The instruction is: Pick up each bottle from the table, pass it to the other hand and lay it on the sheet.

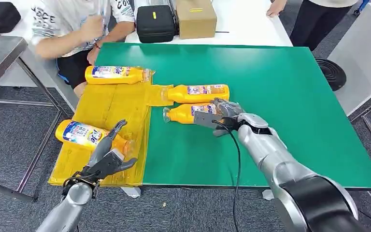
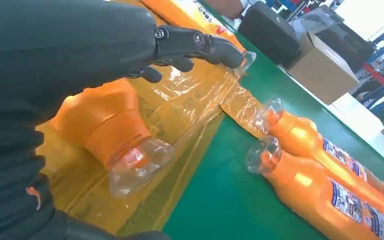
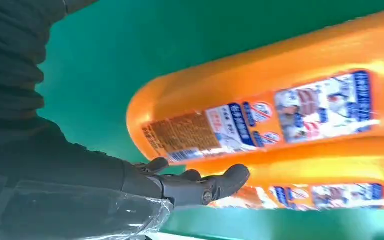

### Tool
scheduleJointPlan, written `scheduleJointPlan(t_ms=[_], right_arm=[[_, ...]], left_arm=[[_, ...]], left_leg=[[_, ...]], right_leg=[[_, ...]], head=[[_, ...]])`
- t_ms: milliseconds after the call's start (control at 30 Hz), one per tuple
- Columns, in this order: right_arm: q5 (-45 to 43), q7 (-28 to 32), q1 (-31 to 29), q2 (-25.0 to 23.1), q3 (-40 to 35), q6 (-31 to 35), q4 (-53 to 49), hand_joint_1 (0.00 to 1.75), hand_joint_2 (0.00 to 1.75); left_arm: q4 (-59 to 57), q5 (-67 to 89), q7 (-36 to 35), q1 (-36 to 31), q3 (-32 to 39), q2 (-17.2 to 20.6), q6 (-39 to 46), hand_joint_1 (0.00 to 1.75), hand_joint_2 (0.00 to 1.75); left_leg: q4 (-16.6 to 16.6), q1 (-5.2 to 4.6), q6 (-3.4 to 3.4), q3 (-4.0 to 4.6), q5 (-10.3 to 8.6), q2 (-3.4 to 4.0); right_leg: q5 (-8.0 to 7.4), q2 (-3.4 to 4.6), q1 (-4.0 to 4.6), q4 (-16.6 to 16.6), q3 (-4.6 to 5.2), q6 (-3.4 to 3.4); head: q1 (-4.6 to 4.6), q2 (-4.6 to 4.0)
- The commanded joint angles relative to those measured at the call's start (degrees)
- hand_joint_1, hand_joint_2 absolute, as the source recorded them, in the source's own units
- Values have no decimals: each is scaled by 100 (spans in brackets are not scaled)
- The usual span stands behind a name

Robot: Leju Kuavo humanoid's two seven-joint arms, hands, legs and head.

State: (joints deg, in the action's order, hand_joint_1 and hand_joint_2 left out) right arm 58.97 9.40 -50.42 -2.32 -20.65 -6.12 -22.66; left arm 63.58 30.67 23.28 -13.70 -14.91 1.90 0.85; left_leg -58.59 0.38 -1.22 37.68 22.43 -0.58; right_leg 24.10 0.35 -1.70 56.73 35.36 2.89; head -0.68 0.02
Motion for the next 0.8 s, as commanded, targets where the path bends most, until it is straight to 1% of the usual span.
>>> scheduleJointPlan(t_ms=[33,100,133,167,233,267,333,400,433,500,533,567,600,633,667,700,767,800], right_arm=[[33,-242,-424,83,-184,72,640,0,175],[28,-271,-450,96,-160,120,628,0,175],[14,-275,-458,99,-129,151,626,0,175],[18,-275,-477,108,-120,164,631,0,175],[23,-274,-502,126,-118,160,625,0,175],[19,-272,-512,130,-105,186,617,0,175],[23,-277,-568,143,-84,217,603,0,175],[23,-275,-589,144,-82,209,599,0,175],[23,-275,-589,144,-82,209,599,0,175],[42,-303,-581,120,-92,203,631,0,175],[60,-323,-579,112,-104,193,650,0,175],[98,-385,-571,106,-129,163,687,0,175],[113,-419,-552,102,-140,147,707,0,175],[127,-453,-529,102,-146,132,729,0,175],[160,-521,-499,104,-164,85,764,0,175],[175,-541,-470,104,-174,73,779,0,175],[224,-622,-445,98,-200,48,814,0,175],[239,-650,-427,90,-212,23,833,0,175]], left_arm=[[-361,-42,-49,-229,8,-83,-55,0,175],[-393,-77,-45,-266,18,-74,-51,0,175],[-432,-114,-34,-291,16,-72,-47,0,175],[-457,-134,-28,-307,4,-69,-43,0,175],[-479,-144,-26,-321,-2,-71,-45,0,175],[-501,-158,-25,-333,-8,-74,-44,0,175],[-531,-175,-25,-350,-21,-88,-40,0,175],[-535,-175,-25,-361,-28,-99,-41,0,175],[-535,-175,-25,-361,-28,-99,-41,0,175],[-594,-187,-27,-400,-51,-132,-49,0,175],[-622,-194,-27,-415,-66,-140,-53,0,175],[-667,-207,-28,-437,-95,-153,-61,0,175],[-683,-206,-28,-443,-108,-169,-63,0,175],[-724,-206,-32,-463,-126,-190,-70,0,175],[-789,-214,-33,-498,-155,-209,-79,0,175],[-808,-216,-33,-510,-167,-218,-81,0,175],[-860,-222,-34,-535,-197,-217,-75,0,175],[-869,-223,-34,-536,-204,-215,-77,0,175]], left_leg=[[-3,11,7,-36,16,-1],[1,3,3,-13,5,-2],[-3,8,5,-26,13,-1],[-1,3,2,-8,4,-2],[-3,4,3,-15,7,-2],[-6,11,6,-38,18,1],[0,1,2,-6,2,-2],[-5,8,5,-25,12,-1],[-1,1,2,-7,2,-2],[-4,4,3,-14,7,-2],[-5,7,4,-23,11,-2],[-1,3,3,-10,4,-3],[-3,8,5,-25,11,-3],[-1,5,3,-15,5,-5],[-1,7,5,-26,10,-4],[0,4,3,-13,4,-4],[-2,9,5,-34,13,-6],[1,5,3,-17,5,-5]], right_leg=[[16,-13,16,-4,-43,-28],[6,-8,6,-2,-15,-13],[12,-11,13,-3,-30,-22],[5,-8,6,-1,-10,-11],[8,-9,8,0,-17,-15],[17,-12,17,-3,-44,-28],[4,-7,3,0,-7,-9],[11,-11,13,-2,-30,-21],[4,-8,3,0,-7,-10],[8,-10,8,1,-16,-16],[12,-12,11,0,-27,-22],[6,-10,5,-1,-12,-13],[12,-12,11,-2,-29,-21],[7,-12,8,-3,-18,-14],[12,-13,11,-4,-30,-20],[6,-10,7,-3,-16,-12],[15,-16,14,-6,-41,-23],[7,-12,8,-5,-21,-14]], head=[[0,0],[0,0],[0,0],[2,0],[0,0],[0,0],[0,0],[0,0],[0,0],[0,0],[2,0],[0,0],[0,0],[2,0],[0,0],[0,0],[0,0],[0,0]])
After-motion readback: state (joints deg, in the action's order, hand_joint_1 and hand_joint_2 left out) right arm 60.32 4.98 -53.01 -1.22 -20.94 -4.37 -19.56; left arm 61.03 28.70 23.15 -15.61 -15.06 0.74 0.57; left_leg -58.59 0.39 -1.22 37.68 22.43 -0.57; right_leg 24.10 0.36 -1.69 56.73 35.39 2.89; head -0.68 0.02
